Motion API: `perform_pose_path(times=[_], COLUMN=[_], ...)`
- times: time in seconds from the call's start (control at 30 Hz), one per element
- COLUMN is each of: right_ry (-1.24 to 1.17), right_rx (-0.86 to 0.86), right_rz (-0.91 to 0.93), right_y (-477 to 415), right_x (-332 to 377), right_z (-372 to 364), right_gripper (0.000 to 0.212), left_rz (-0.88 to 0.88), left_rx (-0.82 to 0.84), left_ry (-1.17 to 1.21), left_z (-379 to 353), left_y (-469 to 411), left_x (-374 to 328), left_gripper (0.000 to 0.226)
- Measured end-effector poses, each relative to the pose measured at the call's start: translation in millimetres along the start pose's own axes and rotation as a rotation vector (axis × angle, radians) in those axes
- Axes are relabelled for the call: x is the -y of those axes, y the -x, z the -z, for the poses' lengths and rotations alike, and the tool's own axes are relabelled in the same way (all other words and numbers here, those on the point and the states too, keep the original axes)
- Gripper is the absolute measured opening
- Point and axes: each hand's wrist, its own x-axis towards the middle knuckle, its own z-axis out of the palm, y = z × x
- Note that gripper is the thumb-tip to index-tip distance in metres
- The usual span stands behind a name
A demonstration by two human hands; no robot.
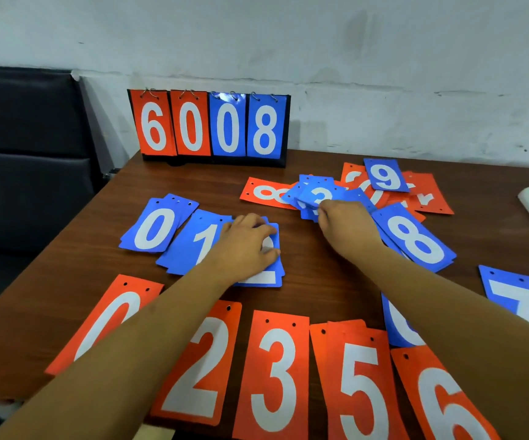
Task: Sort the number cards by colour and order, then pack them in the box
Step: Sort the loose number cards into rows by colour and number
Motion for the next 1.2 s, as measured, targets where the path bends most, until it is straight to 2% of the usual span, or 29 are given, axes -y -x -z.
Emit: perform_pose_path(times=[0.07,0.13,0.2,0.23,0.27,0.33,0.37,0.47,0.5,0.57,0.63,0.7,0.8,0.93,1.03,1.1,1.2], right_ry=[-0.032,-0.162,-0.198,-0.183,-0.186,-0.275,-0.359,-0.549,-0.498,-0.326,-0.222,-0.148,-0.172,-0.318,-0.356,-0.399,-0.46], right_rx=[-0.159,-0.279,-0.28,-0.259,-0.225,-0.135,-0.095,-0.135,-0.14,-0.03,0.135,0.178,0.08,-0.041,-0.284,-0.394,-0.354], right_rz=[0.034,0.127,0.304,0.399,0.473,0.509,0.455,0.109,0.01,-0.095,-0.13,-0.11,-0.025,-0.074,-0.086,-0.082,-0.053], right_y=[6,19,34,40,45,52,54,39,30,12,2,-2,-1,4,6,12,29], right_x=[-1,5,12,14,14,11,9,-4,-10,-22,-29,-30,-29,-31,-42,-46,-48], right_z=[2,9,15,15,13,12,15,17,15,7,0,-3,-4,-1,5,15,28], right_gripper=[0.024,0.024,0.027,0.028,0.029,0.033,0.036,0.04,0.042,0.053,0.063,0.058,0.035,0.035,0.034,0.03,0.027], left_rz=[-0.001,0.164,0.442,0.539,0.558,0.529,0.517,0.536,0.549,0.573,0.595,0.603,0.624,0.66,0.649,0.583,0.415], left_rx=[-0.185,-0.358,-0.311,-0.238,-0.181,-0.156,-0.177,-0.207,-0.207,-0.21,-0.21,-0.209,-0.208,-0.19,-0.163,-0.118,-0.024], left_ry=[0.087,0.423,1.132,1.39,1.494,1.34,1.243,1.159,1.153,1.14,1.121,1.106,1.098,1.119,1.075,0.99,0.773], left_z=[-1,7,24,28,29,28,25,19,19,16,14,15,15,11,10,11,10], left_y=[1,1,-5,-8,-10,-11,-10,-8,-7,-6,-6,-6,-7,-8,-7,-4,3], left_x=[-3,-14,-26,-28,-28,-27,-26,-22,-22,-21,-20,-21,-20,-19,-23,-29,-42], left_gripper=[0.036,0.035,0.042,0.041,0.036,0.025,0.025,0.02,0.017,0.015,0.015,0.014,0.016,0.017,0.027,0.031,0.033])
